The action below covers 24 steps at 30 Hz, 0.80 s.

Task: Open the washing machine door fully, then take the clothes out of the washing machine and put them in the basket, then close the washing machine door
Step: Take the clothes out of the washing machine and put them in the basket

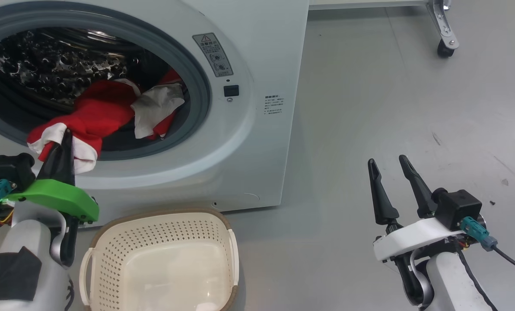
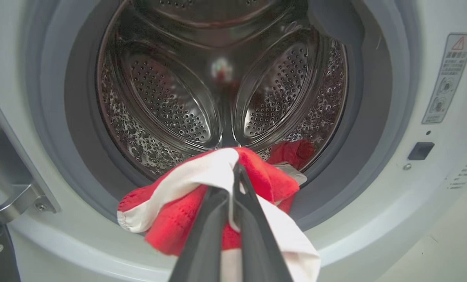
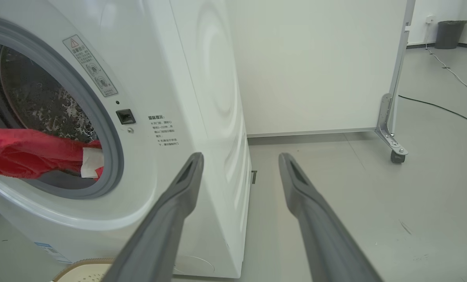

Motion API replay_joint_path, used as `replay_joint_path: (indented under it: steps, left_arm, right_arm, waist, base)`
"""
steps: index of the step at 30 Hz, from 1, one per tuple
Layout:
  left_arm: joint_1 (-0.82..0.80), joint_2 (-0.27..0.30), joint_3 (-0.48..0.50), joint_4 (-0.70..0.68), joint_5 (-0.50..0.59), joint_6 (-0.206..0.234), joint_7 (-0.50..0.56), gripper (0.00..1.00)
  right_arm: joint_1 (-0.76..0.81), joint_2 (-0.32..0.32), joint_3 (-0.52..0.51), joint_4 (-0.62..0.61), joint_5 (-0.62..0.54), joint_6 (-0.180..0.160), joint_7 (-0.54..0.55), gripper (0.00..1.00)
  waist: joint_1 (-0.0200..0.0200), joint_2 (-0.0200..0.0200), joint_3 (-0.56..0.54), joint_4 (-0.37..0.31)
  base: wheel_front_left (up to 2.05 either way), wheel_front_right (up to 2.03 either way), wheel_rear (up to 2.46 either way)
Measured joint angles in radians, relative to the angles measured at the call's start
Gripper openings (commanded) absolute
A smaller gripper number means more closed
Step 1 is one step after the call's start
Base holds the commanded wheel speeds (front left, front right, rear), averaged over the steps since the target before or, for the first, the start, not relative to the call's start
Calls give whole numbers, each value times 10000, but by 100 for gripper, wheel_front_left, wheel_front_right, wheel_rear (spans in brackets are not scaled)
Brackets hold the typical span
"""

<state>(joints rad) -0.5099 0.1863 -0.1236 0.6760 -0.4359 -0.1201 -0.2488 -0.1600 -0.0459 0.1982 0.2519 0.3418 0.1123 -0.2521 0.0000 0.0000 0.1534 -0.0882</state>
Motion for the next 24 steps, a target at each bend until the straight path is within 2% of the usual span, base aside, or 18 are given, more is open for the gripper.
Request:
replay_joint_path:
  steps: [8,24]
  left_arm:
    - [453,71,-6,-1047,255,-2,-2,0]
    - [1231,-94,765,-4050,608,-2,-33,0]
  right_arm:
    - [69,-2,-67,0,2,0,0,100]
    - [289,2,-169,-31,2,10,0,100]
  waist:
    - [0,0,-191,106]
    - [0,0,-540,269]
  base:
    - [0,0,0]
    - [0,0,0]
